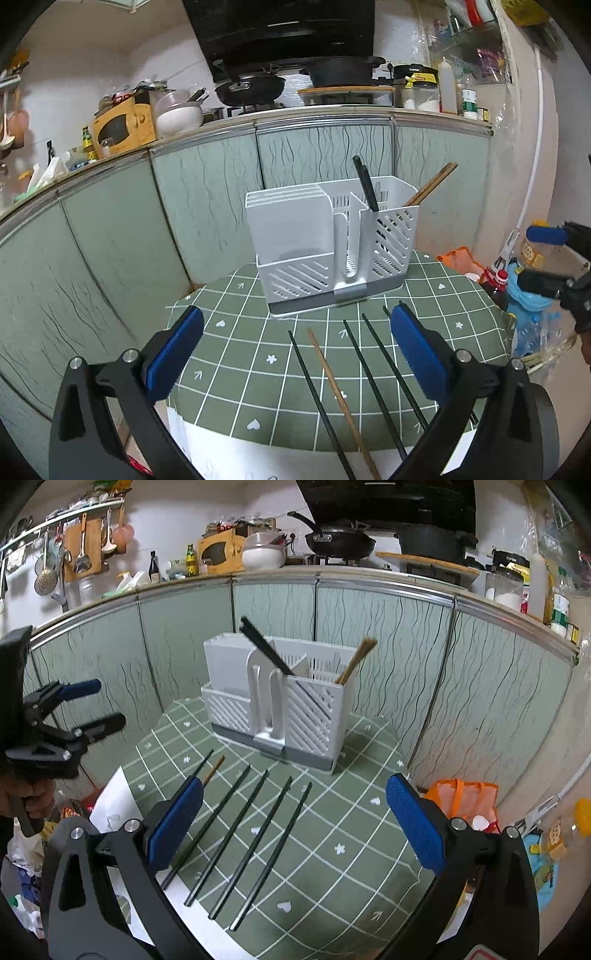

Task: Organize utensils
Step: 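Open both tools and move them back over the remaining chopsticks, then close the left tool on a black chopstick while the right tool closes on another black chopstick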

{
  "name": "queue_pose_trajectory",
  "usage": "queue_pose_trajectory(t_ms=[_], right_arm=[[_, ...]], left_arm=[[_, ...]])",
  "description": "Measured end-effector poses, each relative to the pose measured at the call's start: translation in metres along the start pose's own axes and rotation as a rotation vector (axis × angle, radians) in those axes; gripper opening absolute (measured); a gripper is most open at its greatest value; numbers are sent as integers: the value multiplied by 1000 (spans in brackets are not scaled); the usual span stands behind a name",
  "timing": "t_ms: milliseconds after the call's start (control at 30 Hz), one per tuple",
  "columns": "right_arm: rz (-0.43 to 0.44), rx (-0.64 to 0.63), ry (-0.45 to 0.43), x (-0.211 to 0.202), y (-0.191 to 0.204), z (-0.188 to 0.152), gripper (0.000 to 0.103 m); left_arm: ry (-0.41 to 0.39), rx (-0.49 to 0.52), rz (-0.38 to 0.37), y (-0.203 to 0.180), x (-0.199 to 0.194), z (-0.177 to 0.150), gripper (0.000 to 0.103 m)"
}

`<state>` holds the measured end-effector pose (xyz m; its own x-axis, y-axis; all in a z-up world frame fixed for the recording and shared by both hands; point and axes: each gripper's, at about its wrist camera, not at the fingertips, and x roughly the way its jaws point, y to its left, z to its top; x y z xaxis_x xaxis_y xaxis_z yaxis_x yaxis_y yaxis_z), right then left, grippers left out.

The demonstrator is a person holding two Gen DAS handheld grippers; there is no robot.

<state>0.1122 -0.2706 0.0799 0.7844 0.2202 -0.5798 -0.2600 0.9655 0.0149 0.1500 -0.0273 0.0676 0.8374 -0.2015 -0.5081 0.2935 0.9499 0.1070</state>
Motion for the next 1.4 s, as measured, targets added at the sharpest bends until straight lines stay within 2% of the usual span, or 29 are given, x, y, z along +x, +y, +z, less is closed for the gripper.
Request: queue_pose_trajectory(t_ms=[133, 667, 1067, 1133, 1200, 1267, 1400], right_arm=[[20, -5, 28, 6, 4, -16, 95], [-47, 25, 103, 39, 15, -78, 95], [-64, 97, 146, 54, 15, -118, 95], [-68, 100, 150, 57, 18, -123, 93], [-71, 104, 154, 59, 19, -126, 88], [-76, 105, 157, 60, 21, -128, 84], [-74, 92, 160, 62, 29, -133, 71]], left_arm=[[12, -21, 7, 4, 0, -12, 99], [86, -75, 38, 6, 13, -81, 99], [94, -82, 43, -8, 18, -122, 99], [94, -81, 40, -11, 19, -126, 93], [109, -76, 44, -13, 22, -130, 84], [127, -82, 37, -15, 26, -135, 80], [157, -90, 24, -18, 32, -143, 65]])
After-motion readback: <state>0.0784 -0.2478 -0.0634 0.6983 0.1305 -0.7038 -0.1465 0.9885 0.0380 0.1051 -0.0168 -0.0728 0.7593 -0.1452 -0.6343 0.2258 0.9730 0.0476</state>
